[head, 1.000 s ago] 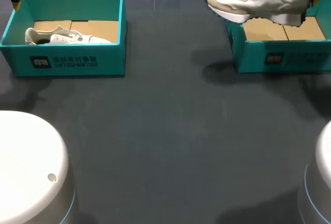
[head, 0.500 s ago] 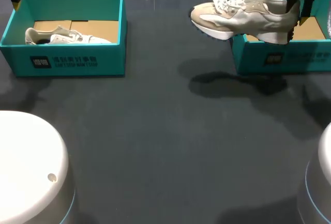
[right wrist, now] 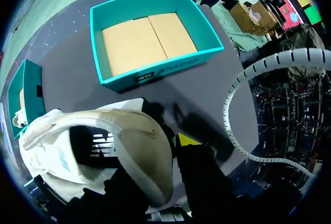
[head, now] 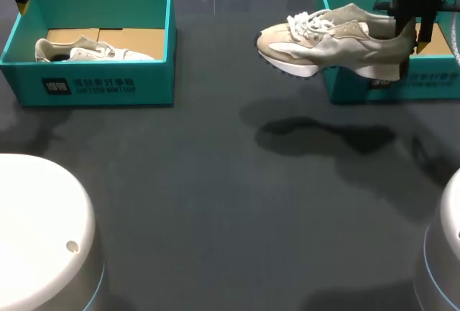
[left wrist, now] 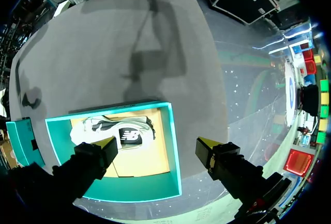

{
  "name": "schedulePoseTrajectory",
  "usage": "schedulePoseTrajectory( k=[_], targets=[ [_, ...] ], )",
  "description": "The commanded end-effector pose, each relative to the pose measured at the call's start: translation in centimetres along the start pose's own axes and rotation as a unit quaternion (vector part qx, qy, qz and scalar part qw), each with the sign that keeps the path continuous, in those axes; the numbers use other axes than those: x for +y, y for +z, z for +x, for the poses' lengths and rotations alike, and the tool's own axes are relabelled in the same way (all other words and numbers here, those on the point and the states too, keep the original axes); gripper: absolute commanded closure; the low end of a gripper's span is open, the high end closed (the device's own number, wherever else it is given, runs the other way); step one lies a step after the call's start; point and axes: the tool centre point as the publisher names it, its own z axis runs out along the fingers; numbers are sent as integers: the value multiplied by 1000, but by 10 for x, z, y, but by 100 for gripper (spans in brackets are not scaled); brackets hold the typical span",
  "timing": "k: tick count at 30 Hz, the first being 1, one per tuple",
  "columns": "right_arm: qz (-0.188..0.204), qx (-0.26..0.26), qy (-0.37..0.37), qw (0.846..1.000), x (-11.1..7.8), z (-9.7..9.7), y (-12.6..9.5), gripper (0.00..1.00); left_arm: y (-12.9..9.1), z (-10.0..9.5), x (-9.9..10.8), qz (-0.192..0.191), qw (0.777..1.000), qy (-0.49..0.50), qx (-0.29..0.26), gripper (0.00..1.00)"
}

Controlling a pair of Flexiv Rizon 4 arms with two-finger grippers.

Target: Take the shoe out of the shoebox, open the shoe tongue, remove and reinsert the insole, then place the shoe into the shoebox

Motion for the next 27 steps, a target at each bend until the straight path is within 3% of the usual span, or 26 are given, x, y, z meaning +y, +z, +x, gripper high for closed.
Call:
schedulePoseTrajectory(
  k=[1, 6, 24, 27],
  targets=[
    [-18, -1, 0, 1000, -14, -6, -4, 100, 0, 0, -1, -1, 1000, 1, 1, 0],
    [-30, -4, 20, 999, -33, -8, -2, 100, 0, 0, -1, -1, 1000, 1, 1, 0],
    [-31, -3, 22, 999, -31, -9, -5, 100, 0, 0, -1, -1, 1000, 1, 1, 0],
    [-23, -8, 26, 999, -39, -5, -5, 100, 0, 0, -1, -1, 1000, 1, 1, 0]
  ],
)
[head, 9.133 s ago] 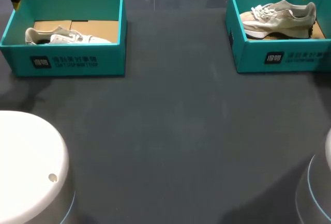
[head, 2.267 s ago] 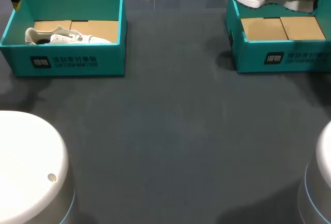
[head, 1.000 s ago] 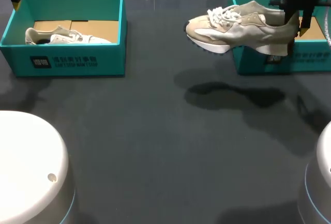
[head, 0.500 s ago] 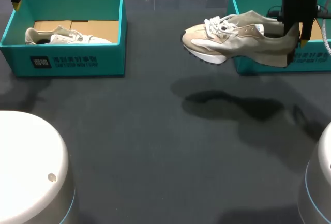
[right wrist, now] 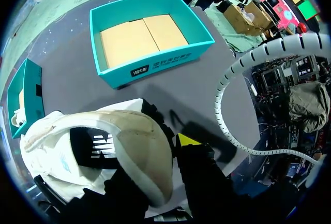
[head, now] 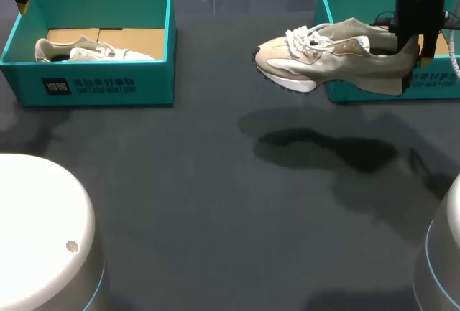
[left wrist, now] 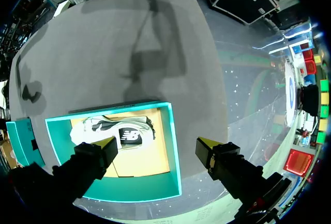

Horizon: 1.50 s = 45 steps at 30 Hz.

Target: Take the shoe out of the shoebox, open the shoe tongue, remove and reinsert the insole, then place the shoe into the shoebox

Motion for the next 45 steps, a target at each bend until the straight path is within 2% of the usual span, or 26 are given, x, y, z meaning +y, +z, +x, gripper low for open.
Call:
schedulePoseTrajectory(
  k=[1, 5, 9, 10, 14, 15, 20, 38, 45],
  targets=[
    [11, -13, -5, 1000, -10, 7, -1, 100, 0, 0, -1, -1, 1000, 1, 1, 0],
    [23, -32, -24, 999, -28, 17, 7, 100, 0, 0, -1, -1, 1000, 1, 1, 0],
    [22, -31, -35, 999, -50, 29, 11, 100, 0, 0, -1, -1, 1000, 1, 1, 0],
    [27, -15, -40, 999, -56, 32, 12, 100, 0, 0, -1, -1, 1000, 1, 1, 0],
    [32, -14, -47, 998, -78, 46, 18, 100, 0, 0, -1, -1, 1000, 1, 1, 0],
    [30, -28, -46, 998, -83, 49, 20, 100, 0, 0, -1, -1, 1000, 1, 1, 0],
    [41, -22, -46, 998, -107, 52, 26, 100, 0, 0, -1, -1, 1000, 1, 1, 0],
    [41, -22, -46, 998, -107, 52, 26, 100, 0, 0, -1, -1, 1000, 1, 1, 0],
    [34, -17, -47, 998, -149, 74, 34, 100, 0, 0, -1, -1, 1000, 1, 1, 0]
  ],
)
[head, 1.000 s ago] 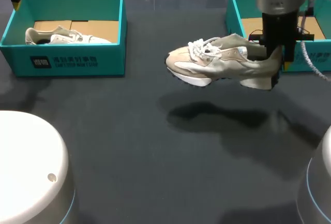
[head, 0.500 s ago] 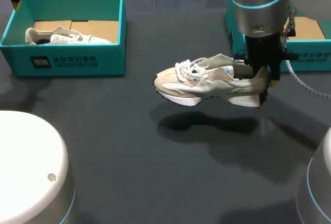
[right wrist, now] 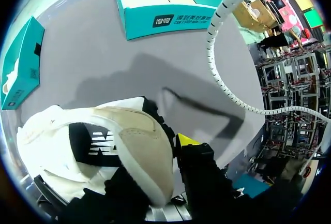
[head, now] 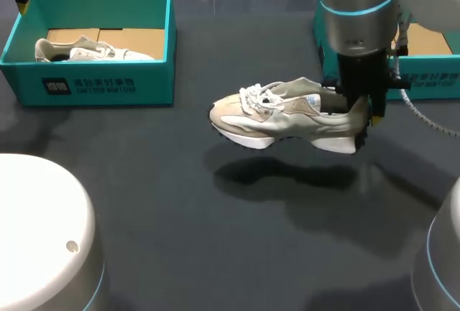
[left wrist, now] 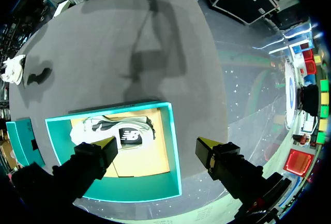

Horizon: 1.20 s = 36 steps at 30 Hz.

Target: Take the shoe out of the shoebox, open the shoe tongue, remove and reinsert the insole, then place the shoe into the shoebox

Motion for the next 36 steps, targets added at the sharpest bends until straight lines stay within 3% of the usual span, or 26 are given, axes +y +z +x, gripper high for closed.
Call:
schedulePoseTrajectory(
  k=[1, 12, 25, 29, 36],
  targets=[
    [-14, -12, -2, 1000, -24, 19, 9, 100, 0, 1, -1, -1, 1000, 1, 1, 0],
    [-14, -9, -28, 999, -61, 57, 21, 100, 0, 1, -1, -1, 1000, 1, 1, 0],
    [-14, -9, -28, 999, -61, 57, 21, 100, 0, 1, -1, -1, 1000, 1, 1, 0],
    [-21, -21, -46, 998, -67, 73, 35, 100, 0, 1, -1, -1, 1000, 1, 1, 0],
    [-35, -47, -57, 997, -75, 88, 38, 100, 0, 1, -1, -1, 1000, 1, 1, 0]
  ],
)
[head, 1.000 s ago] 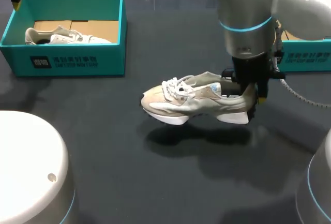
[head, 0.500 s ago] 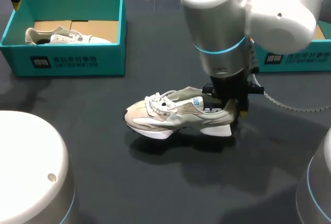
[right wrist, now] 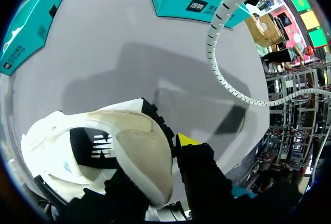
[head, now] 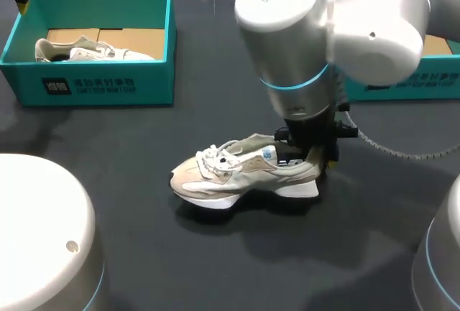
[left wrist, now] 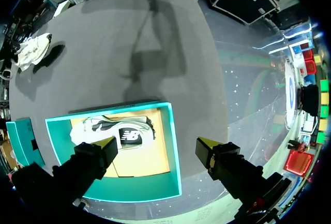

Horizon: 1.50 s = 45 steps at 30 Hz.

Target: Take the shoe out of the shoebox, open the shoe tongue, remove and reinsert the insole, then place the shoe into the shoebox

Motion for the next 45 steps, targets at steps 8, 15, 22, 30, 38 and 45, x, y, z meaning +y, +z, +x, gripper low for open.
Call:
schedulePoseTrajectory(
  k=[8, 15, 22, 30, 38, 45],
  targets=[
    [-8, -32, 13, 999, -4, 37, 16, 100, 0, 0, -1, -1, 1000, 1, 1, 0],
    [-2, -27, 19, 999, -7, 42, 30, 100, 0, 0, -1, -1, 1000, 1, 1, 0],
    [13, -23, 40, 999, -14, 44, 44, 100, 0, 0, -1, -1, 1000, 1, 1, 0],
    [24, -14, 74, 997, -24, 44, 55, 100, 0, 0, -1, -1, 1000, 1, 1, 0],
    [27, -3, 101, 995, -26, 43, 61, 100, 0, 0, -1, -1, 1000, 1, 1, 0],
    [32, 3, 113, 993, -24, 45, 66, 100, 0, 0, -1, -1, 1000, 1, 1, 0]
  ],
)
